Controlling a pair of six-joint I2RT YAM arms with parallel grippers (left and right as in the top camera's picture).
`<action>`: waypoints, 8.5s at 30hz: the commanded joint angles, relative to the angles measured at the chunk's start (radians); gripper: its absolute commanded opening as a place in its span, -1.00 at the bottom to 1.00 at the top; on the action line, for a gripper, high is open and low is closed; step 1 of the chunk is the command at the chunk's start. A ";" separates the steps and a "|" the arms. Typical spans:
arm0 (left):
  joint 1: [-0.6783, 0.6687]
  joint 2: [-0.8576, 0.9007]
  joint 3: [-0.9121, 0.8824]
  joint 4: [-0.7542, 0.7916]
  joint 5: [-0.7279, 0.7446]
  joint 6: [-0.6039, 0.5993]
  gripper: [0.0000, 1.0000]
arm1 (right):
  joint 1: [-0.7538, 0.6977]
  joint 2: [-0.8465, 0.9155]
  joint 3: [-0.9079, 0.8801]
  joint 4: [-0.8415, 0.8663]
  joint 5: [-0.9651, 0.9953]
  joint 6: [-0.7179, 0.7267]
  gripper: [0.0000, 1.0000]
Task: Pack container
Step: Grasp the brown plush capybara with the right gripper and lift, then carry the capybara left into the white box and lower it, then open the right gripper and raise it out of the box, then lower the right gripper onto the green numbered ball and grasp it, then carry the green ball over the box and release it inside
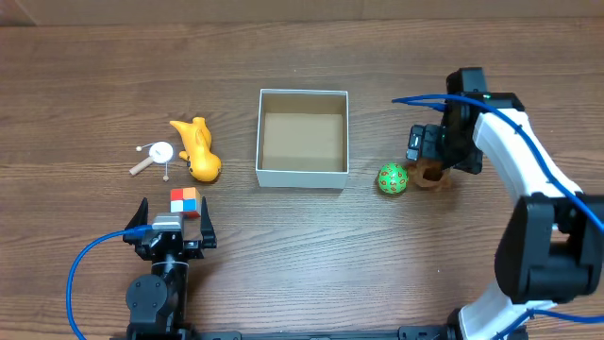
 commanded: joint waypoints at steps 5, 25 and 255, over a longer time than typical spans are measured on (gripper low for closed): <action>-0.009 -0.006 -0.005 0.006 -0.005 -0.013 1.00 | -0.004 0.002 0.017 -0.004 0.000 0.003 -0.44; -0.009 -0.006 -0.005 0.006 -0.005 -0.013 1.00 | 0.230 0.000 0.692 -0.246 -0.042 -0.108 -0.77; -0.009 -0.006 -0.005 0.005 -0.005 -0.013 1.00 | 0.326 -0.018 0.532 -0.123 -0.013 -0.082 -0.76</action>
